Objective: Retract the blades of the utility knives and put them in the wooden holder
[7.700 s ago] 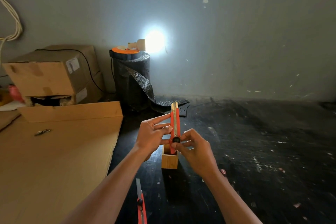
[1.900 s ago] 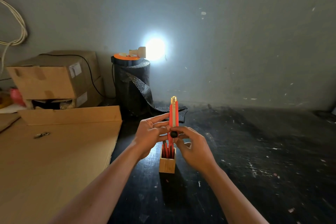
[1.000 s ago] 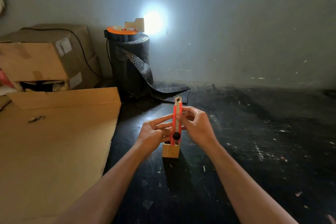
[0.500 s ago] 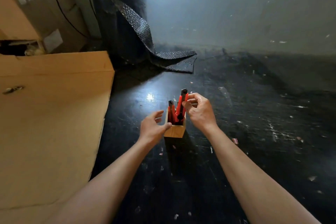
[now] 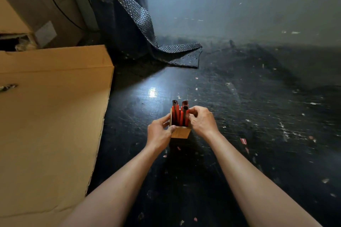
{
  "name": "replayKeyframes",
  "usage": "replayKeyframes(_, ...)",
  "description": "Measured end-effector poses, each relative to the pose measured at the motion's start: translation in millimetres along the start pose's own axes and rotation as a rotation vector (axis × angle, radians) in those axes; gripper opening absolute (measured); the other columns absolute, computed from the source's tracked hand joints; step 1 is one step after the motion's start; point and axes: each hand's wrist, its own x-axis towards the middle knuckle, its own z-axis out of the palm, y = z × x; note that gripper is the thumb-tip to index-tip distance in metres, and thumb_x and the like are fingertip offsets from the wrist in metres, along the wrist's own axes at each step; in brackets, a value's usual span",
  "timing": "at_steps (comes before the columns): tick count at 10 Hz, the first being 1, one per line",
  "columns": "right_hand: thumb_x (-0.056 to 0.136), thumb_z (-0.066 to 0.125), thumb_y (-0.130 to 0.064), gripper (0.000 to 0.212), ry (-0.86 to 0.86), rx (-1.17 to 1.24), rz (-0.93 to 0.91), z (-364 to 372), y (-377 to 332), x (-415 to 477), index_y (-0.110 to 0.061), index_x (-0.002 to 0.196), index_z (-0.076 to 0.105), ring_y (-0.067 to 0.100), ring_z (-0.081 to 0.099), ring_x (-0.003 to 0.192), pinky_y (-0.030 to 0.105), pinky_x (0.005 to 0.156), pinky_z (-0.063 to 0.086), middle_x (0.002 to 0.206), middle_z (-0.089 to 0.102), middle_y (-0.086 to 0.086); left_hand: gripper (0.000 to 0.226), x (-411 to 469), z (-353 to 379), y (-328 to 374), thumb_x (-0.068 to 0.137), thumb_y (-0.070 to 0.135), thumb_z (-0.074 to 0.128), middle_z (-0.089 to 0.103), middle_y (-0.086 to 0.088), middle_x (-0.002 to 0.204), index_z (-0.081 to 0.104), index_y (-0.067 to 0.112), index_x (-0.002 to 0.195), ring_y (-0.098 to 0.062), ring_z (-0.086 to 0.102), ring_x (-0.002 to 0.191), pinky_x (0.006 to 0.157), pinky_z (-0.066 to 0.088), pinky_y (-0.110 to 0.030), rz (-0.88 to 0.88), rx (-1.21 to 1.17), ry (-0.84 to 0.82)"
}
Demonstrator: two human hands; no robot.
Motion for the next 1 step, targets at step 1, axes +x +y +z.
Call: replayKeyframes(1, 0.098, 0.065, -0.017, 0.025, 0.011, -0.005, -0.01, -7.9, -2.8, -8.6, -0.01, 0.121, 0.07, 0.022, 0.069, 0.109, 0.028, 0.085, 0.052, 0.119, 0.074, 0.008, 0.054, -3.9, -1.7, 1.4, 0.089, 0.018, 0.079, 0.066, -0.004, 0.14, 0.062, 0.018, 0.14, -0.023, 0.062, 0.13, 0.106, 0.053, -0.05, -0.011, -0.03, -0.011)
